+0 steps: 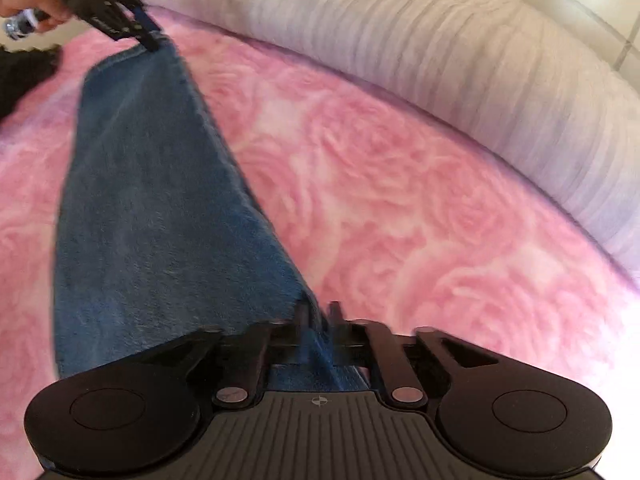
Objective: Fold clothes
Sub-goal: 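Grasp the stacked hems with the left gripper while the right gripper grasps the waistband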
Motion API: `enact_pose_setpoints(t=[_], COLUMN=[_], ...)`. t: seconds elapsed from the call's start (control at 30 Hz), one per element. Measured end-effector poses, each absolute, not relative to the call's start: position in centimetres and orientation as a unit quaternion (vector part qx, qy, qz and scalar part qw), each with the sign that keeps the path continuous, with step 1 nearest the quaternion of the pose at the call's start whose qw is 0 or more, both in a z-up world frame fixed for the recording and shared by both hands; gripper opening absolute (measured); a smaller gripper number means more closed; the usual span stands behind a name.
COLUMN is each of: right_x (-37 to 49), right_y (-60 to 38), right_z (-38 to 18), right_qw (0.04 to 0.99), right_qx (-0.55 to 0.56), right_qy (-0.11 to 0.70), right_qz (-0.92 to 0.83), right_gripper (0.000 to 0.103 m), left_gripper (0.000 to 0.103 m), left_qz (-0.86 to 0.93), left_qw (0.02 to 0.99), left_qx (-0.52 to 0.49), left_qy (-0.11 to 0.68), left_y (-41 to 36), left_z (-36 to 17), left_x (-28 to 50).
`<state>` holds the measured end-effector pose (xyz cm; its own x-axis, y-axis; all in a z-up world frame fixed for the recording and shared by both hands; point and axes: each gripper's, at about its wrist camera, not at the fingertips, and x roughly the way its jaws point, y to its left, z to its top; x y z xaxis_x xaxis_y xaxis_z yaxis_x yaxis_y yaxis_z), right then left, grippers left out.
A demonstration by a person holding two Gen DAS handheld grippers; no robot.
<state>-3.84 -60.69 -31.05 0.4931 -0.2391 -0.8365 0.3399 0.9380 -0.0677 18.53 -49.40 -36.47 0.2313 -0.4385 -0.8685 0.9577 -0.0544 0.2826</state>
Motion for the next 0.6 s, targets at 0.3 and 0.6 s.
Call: enact_pose_setpoints(t=[0.3, 0.6], right_x=[-6.3, -9.4], right_y=[-57.2, -51.3], right_z=[-31.7, -28.5], right_qw=[0.841, 0.840], right_qx=[0.103, 0.124], right_qy=[0.489, 0.472], right_qz=[-0.208, -0.237], right_gripper=[0.037, 0.042], left_gripper=[0.031, 0.045], left_qz=[-0.595, -0.616], left_qw=[0.607, 0.500], left_qx=[0.496, 0.583], left_qy=[0.176, 0.175], left_y=[-42.2, -42.3], left_z=[-34.4, -40.6], left_x=[15.2, 13.5])
